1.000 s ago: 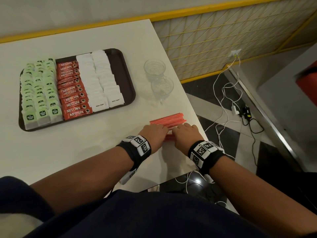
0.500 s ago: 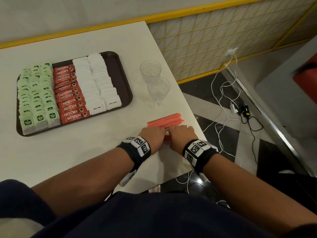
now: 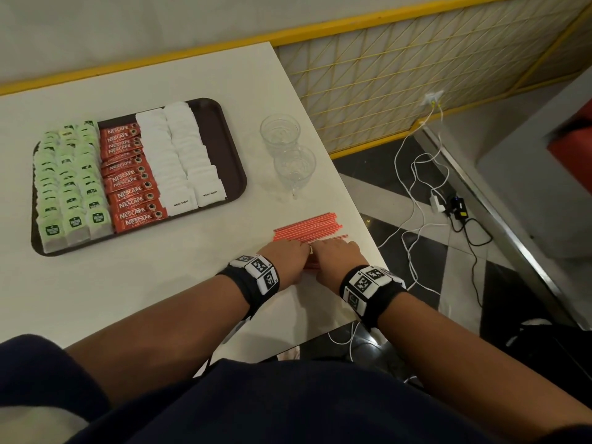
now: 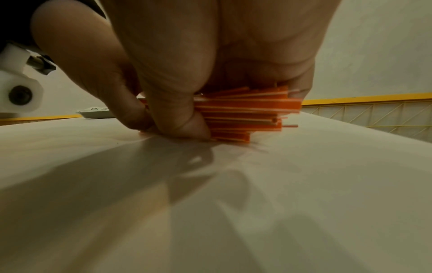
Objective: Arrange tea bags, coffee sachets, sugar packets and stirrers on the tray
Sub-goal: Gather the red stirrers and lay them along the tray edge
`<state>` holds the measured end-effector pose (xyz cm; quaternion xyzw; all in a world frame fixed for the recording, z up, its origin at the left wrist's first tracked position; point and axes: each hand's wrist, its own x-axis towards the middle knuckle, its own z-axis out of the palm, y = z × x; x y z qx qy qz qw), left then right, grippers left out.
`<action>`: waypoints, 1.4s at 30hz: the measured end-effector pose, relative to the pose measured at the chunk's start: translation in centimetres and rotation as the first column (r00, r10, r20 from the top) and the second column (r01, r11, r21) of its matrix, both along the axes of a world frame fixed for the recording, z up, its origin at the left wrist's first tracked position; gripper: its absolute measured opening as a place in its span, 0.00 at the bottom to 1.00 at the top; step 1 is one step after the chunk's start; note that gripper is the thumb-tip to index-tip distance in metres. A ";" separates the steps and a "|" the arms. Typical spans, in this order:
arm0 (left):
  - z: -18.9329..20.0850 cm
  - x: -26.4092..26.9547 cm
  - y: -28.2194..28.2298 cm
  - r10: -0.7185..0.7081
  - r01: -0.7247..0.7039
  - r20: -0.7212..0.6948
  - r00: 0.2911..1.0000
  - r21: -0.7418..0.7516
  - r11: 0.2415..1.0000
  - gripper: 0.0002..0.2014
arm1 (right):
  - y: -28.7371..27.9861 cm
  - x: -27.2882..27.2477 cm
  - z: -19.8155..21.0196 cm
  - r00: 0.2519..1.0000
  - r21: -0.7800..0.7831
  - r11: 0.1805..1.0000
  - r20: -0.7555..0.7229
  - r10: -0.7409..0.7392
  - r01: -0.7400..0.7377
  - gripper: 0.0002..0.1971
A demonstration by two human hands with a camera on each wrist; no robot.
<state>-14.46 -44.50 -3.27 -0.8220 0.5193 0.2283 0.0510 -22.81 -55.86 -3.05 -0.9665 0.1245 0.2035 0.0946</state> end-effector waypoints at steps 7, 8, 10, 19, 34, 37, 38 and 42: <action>-0.1 -0.1 1.0 -0.082 0.081 0.077 0.994 0.020 0.997 0.16 | 0.4 -0.5 0.0 0.997 -0.040 0.997 -0.037 0.071 -0.073 0.14; 0.0 -0.1 1.1 -0.085 0.084 0.081 0.993 0.024 0.996 0.16 | 0.4 -0.5 0.0 0.997 -0.029 0.997 -0.035 0.074 -0.075 0.14; 0.5 0.2 1.3 -0.075 0.073 0.062 0.995 0.028 0.997 0.16 | 0.3 -0.4 0.3 0.997 0.010 0.998 -0.026 0.066 -0.066 0.15; 7.2 3.7 2.3 -0.008 0.009 0.035 0.999 -0.023 1.000 0.16 | 0.5 2.7 4.5 0.995 0.150 0.986 0.079 0.062 -0.074 0.14; 23.8 10.1 15.7 0.438 -0.674 -0.513 0.738 -0.586 0.449 0.36 | 8.8 12.5 18.2 0.922 0.737 0.655 0.353 -0.161 -0.167 0.13; 24.0 9.8 16.9 0.349 -0.721 -0.641 0.684 -0.520 0.458 0.32 | 12.3 13.8 20.6 0.952 0.836 0.506 0.293 -0.087 -0.211 0.04; 24.1 9.7 17.3 0.320 -0.737 -0.677 0.662 -0.514 0.438 0.28 | 13.4 14.2 21.4 0.953 0.834 0.497 0.301 -0.045 -0.240 0.03; 25.1 8.7 18.8 0.196 -0.802 -0.786 0.587 -0.529 0.279 0.16 | 16.5 15.4 22.5 0.964 0.861 0.445 0.263 0.025 -0.246 0.16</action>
